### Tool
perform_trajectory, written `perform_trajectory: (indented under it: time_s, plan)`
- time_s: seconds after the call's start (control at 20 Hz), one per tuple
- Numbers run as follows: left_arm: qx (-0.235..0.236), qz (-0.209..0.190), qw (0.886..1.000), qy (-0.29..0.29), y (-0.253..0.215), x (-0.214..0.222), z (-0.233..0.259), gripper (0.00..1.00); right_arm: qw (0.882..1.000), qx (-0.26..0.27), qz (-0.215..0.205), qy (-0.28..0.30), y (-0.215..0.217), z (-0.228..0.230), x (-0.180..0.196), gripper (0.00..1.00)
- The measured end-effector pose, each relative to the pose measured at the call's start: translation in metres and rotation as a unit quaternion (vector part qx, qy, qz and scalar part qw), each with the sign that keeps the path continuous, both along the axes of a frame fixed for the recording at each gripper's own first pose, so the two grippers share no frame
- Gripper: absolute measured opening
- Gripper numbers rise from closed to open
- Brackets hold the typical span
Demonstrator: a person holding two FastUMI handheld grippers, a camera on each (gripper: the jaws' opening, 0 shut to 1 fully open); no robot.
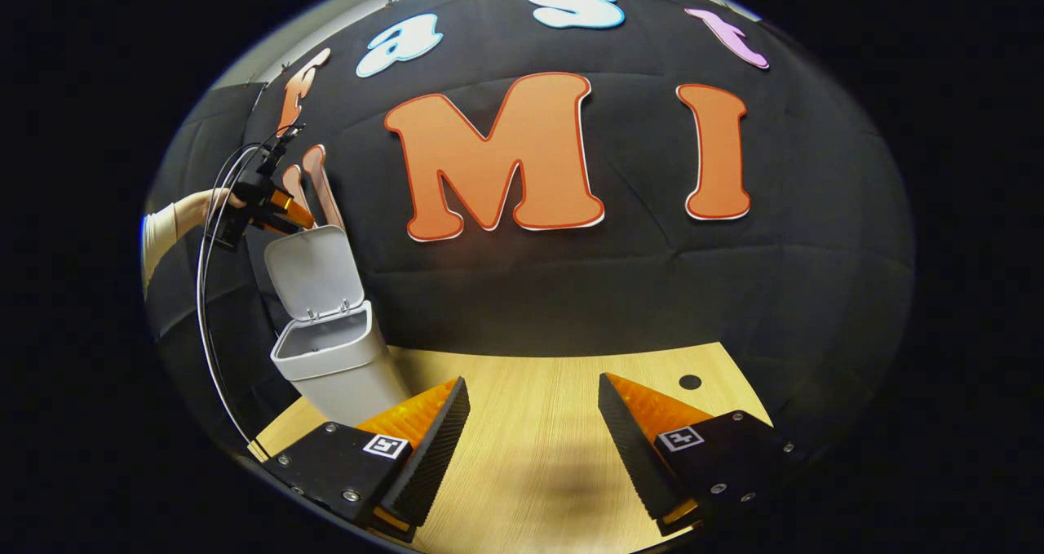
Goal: Press the lid of the desktop garbage bin to open it, pick up the crumpled paper on the desktop and throw it into the bin, then pick up the pop can on the desktop and drop it into the bin, and finally close the garbage bin lid.
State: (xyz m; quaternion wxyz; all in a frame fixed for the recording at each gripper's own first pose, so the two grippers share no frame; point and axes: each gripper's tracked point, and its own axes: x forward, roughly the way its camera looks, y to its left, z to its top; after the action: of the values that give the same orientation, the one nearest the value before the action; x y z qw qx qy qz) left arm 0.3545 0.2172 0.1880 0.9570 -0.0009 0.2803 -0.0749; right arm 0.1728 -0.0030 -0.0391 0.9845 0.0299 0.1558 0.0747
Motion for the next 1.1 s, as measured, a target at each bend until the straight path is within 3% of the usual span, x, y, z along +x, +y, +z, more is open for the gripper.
perform_trajectory:
  time_s: [0.25, 0.45, 0.8, 1.1]
  plan:
    - [-0.038, -0.024, 0.999, 0.018, -0.021, -0.022, -0.017, 0.95, 1.000, 0.001, 0.007, 0.006, 0.004, -0.005, 0.000, 0.95]
    - [-0.016, -0.066, 0.996, 0.062, -0.044, -0.074, -0.057, 0.96, 1.000, 0.022, 0.012, 0.009, 0.009, -0.006, 0.003, 0.95]
    - [-0.033, -0.070, 0.994, 0.072, -0.076, -0.115, -0.124, 0.98, 0.999, 0.016, 0.030, 0.018, 0.015, -0.012, 0.002, 0.95]
    - [-0.013, -0.061, 0.995, 0.080, -0.084, -0.127, -0.165, 0.98, 0.999, 0.016, 0.036, 0.023, 0.008, -0.017, -0.003, 0.95]
